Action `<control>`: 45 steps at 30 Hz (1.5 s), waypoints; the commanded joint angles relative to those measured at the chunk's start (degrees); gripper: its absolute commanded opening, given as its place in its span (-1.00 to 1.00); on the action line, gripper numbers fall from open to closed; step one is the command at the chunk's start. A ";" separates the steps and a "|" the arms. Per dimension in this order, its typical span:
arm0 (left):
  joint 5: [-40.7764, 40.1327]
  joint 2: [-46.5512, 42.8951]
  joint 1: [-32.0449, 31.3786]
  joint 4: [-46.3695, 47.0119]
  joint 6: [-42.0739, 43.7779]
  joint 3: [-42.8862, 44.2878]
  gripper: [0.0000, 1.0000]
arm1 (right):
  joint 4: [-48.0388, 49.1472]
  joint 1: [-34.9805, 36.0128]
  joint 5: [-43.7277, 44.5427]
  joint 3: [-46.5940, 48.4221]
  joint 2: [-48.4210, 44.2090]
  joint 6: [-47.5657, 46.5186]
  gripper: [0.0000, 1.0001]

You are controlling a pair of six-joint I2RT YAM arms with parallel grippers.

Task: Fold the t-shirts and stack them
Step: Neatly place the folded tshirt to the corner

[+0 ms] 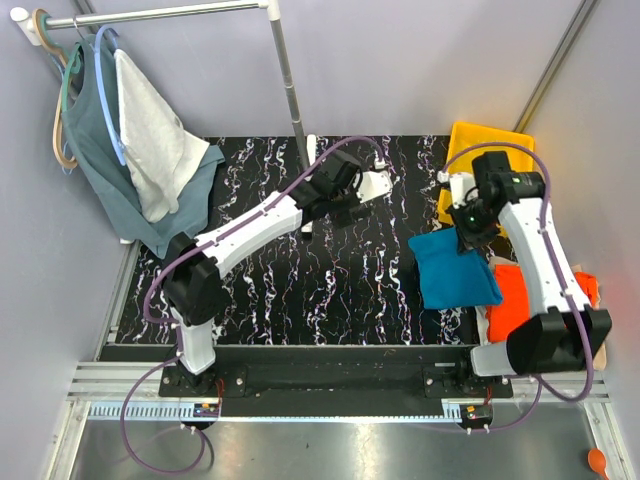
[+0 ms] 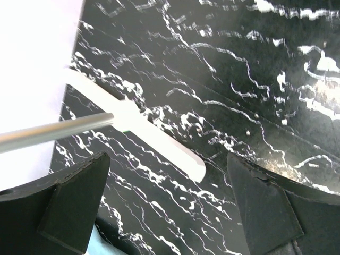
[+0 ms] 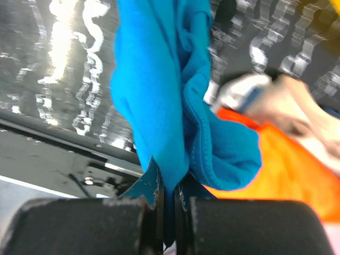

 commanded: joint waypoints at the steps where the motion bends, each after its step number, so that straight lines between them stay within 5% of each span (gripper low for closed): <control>1: -1.20 -2.25 0.10 2.14 0.65 -2.19 0.98 | -6.41 -2.21 6.04 -0.55 -7.42 -2.90 -1.00; 22: -2.61 -4.10 0.02 1.62 0.56 -6.06 0.98 | -2.72 -10.20 27.57 -6.53 -22.12 -5.54 -1.00; 45: 1.61 -6.21 0.02 2.67 1.09 -9.22 0.98 | 13.89 -24.53 43.21 -17.33 -18.43 -15.46 -1.00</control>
